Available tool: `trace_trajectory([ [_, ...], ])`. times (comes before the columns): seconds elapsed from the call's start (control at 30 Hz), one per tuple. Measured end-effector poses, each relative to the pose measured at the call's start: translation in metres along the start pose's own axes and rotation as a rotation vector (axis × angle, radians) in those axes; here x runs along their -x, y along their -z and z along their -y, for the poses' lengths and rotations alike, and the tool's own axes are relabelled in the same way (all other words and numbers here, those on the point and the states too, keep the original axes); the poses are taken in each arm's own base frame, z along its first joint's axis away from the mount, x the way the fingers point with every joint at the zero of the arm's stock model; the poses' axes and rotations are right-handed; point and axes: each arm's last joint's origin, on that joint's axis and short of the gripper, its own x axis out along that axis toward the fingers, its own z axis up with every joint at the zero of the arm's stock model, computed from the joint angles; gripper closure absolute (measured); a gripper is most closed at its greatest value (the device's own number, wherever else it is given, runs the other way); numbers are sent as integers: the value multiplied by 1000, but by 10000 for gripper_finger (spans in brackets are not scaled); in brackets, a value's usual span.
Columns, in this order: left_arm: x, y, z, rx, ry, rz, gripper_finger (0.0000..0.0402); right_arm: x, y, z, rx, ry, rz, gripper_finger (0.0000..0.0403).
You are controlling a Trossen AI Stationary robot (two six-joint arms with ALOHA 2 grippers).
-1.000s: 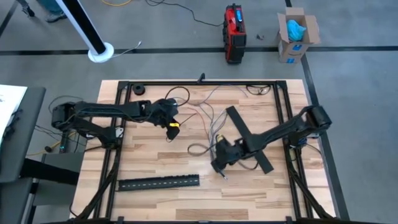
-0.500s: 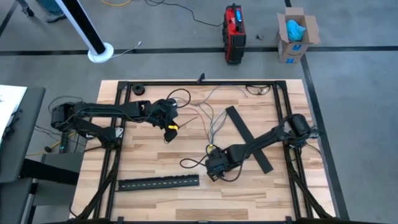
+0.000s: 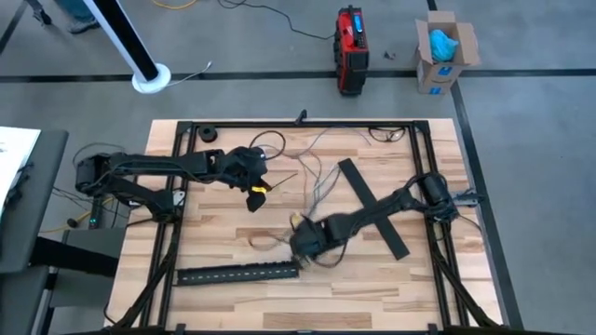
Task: Ziptie cables
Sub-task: Wrap the cable wires with the black zip tie
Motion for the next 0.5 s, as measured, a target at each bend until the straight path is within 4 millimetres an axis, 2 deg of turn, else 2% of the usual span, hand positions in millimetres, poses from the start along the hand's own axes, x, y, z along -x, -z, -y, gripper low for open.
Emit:
trace_trajectory([
  [0.13,16,-9,3,-11,0,125,401,30,-36,-4,-113,-118,270,400],
  [0.23,37,-13,-1,1,-40,215,401,43,-58,7,-198,-93,396,401],
  [0.37,72,-19,-2,16,-82,389,401,63,-84,14,-292,-137,580,401],
  [0.5,113,-24,1,58,-84,637,401,78,-110,14,-394,-237,796,402],
])
